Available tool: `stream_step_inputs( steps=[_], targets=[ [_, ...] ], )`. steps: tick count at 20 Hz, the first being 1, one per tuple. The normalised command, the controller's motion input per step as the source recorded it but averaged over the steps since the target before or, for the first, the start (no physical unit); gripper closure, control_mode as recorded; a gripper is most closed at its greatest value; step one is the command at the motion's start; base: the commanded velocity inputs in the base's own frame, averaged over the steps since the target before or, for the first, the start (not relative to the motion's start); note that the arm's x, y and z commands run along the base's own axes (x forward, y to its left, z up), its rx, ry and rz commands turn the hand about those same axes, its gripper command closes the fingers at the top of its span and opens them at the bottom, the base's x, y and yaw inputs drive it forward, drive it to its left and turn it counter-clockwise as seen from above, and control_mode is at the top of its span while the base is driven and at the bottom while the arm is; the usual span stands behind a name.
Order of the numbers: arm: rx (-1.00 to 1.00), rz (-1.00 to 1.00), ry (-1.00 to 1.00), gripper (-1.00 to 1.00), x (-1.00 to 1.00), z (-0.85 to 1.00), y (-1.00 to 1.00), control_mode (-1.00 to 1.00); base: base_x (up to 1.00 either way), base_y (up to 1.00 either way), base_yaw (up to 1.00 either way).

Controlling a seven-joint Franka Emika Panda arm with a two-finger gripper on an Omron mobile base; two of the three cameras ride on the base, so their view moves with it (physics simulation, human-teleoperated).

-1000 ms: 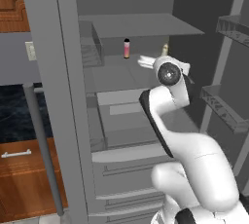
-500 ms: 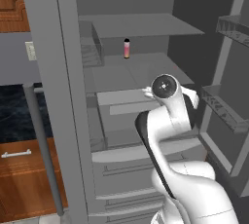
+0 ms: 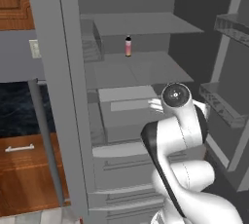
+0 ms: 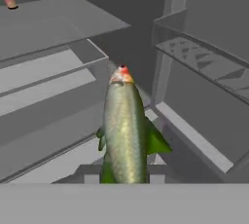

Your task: Take the fish out of the fridge, briefly rinse it in the sink, and place it on the tray next to the sink.

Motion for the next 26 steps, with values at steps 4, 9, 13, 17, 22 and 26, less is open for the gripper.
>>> stream_step_inputs(
  steps=[4, 9, 13, 17, 22, 26],
  targets=[
    [0.00, 0.00, 0.00, 1.00, 0.00, 0.00, 0.00, 1.00, -1.00, -0.16, 0.35],
    [0.00, 0.00, 0.00, 1.00, 0.00, 0.00, 0.00, 1.00, -0.55, -0.07, 0.68],
    [0.00, 0.00, 0.00, 1.00, 0.00, 0.00, 0.00, 1.00, -0.04, 0.00, 0.94],
    [0.00, 0.00, 0.00, 1.00, 0.00, 0.00, 0.00, 1.00, 0.00, 0.00, 0.99],
    [0.00, 0.00, 0.00, 1.00, 0.00, 0.00, 0.00, 1.00, 0.00, 0.08, 0.98],
    [0.00, 0.00, 0.00, 1.00, 0.00, 0.00, 0.00, 1.00, 0.77, 0.36, 0.57]
  ],
)
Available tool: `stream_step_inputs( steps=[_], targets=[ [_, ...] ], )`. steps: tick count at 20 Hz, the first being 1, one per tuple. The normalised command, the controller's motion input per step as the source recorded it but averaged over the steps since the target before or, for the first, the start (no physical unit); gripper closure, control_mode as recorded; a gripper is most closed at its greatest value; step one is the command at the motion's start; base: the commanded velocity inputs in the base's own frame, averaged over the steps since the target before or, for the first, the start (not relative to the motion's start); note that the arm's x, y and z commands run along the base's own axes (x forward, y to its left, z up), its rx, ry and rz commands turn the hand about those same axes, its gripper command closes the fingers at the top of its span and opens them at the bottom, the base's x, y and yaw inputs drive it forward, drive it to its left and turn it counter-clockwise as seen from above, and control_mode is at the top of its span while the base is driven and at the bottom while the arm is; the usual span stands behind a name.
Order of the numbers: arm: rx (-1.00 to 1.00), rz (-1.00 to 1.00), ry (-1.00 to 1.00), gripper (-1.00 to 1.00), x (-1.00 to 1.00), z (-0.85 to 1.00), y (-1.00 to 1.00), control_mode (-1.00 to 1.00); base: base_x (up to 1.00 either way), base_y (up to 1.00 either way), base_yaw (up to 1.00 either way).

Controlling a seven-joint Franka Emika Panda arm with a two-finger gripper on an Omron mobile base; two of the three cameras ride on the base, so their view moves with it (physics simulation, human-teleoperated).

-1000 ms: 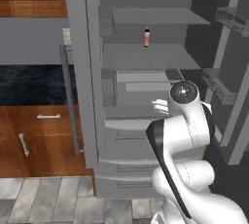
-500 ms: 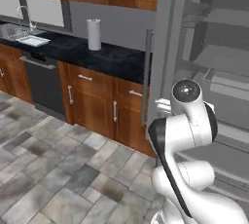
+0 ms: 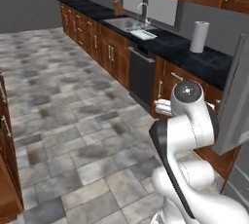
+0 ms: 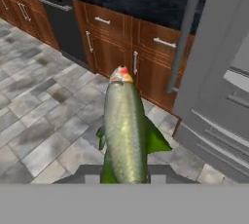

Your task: Take the fish out of the fridge, briefly rinse it in the sink, and place it on the tray next to the sink.

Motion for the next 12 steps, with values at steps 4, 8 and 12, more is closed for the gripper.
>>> stream_step_inputs(
  steps=[4, 8, 12],
  targets=[
    [0.00, 0.00, 0.00, 1.00, 0.00, 0.00, 0.00, 1.00, 1.00, 0.43, 0.01],
    [0.00, 0.00, 0.00, 1.00, 0.00, 0.00, 0.00, 1.00, 1.00, 0.09, -0.12],
    [0.00, 0.00, 0.00, 1.00, 0.00, 0.00, 0.00, 1.00, 1.00, 0.07, -0.15]
  ],
)
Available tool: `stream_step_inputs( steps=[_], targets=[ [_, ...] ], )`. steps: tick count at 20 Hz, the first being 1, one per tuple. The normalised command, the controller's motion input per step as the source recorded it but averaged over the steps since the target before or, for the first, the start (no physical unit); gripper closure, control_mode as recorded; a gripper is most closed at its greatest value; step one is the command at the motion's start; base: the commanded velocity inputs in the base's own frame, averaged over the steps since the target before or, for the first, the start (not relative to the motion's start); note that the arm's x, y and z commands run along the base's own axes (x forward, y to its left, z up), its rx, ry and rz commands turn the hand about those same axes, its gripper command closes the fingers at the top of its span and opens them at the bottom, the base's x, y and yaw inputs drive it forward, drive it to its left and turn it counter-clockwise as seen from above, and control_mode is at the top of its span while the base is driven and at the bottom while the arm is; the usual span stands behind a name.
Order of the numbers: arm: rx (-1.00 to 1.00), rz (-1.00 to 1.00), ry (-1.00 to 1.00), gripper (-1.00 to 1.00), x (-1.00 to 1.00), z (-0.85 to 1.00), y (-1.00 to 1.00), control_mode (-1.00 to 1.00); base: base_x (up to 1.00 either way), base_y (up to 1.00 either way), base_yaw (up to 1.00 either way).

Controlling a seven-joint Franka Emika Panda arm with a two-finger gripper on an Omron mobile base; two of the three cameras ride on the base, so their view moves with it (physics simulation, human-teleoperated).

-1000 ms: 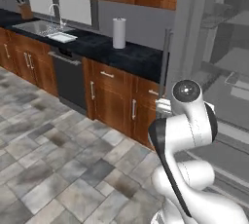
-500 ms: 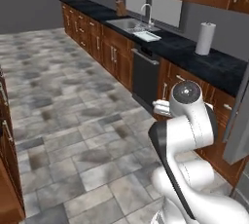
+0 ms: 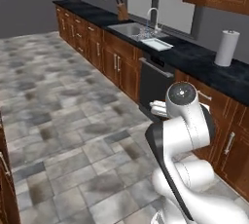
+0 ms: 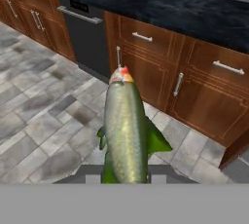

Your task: Take the fish out of the fridge, briefly rinse it in the sink, and place it on the tray next to the sink.

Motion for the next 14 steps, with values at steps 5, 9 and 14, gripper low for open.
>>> stream_step_inputs(
  steps=[5, 9, 14],
  targets=[
    [0.00, 0.00, 0.00, 1.00, 0.00, 0.00, 0.00, 1.00, 1.00, 0.00, -0.18],
    [0.00, 0.00, 0.00, 1.00, 0.00, 0.00, 0.00, 1.00, 1.00, 0.00, -0.28],
    [0.00, 0.00, 0.00, 1.00, 0.00, 0.00, 0.00, 1.00, 1.00, -0.02, -0.33]
  ],
)
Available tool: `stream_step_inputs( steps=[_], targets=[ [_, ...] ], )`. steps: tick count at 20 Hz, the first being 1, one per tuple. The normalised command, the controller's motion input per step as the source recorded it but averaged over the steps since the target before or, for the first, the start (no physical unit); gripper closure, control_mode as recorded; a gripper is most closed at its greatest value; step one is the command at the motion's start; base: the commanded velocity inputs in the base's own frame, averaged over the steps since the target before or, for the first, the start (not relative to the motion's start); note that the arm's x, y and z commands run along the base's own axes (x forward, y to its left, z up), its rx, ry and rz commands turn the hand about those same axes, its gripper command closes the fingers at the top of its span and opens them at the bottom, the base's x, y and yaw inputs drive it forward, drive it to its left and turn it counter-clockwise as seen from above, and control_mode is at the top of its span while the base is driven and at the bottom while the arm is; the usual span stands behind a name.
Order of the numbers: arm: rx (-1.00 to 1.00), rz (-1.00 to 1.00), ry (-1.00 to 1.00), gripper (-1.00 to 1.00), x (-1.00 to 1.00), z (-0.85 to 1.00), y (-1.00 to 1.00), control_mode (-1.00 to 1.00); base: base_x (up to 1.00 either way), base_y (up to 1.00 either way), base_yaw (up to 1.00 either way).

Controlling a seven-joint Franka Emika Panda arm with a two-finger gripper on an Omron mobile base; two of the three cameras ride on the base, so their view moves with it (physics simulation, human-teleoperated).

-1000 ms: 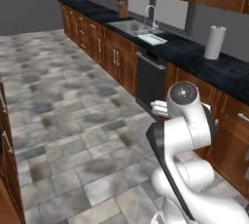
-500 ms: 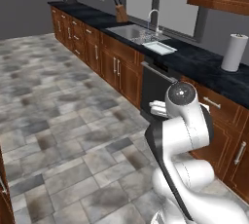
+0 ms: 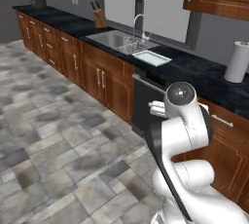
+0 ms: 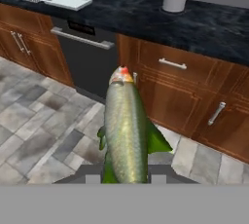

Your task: Take the fish out of the fridge, briefly rinse it in the sink, and place it on the tray next to the sink.

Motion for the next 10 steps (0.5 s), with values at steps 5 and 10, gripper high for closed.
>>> stream_step_inputs(
  steps=[5, 10],
  targets=[
    [0.00, 0.00, 0.00, 1.00, 0.00, 0.00, 0.00, 1.00, 1.00, 0.03, -0.42],
    [0.00, 0.00, 0.00, 1.00, 0.00, 0.00, 0.00, 1.00, 1.00, 0.58, -0.45]
  ],
)
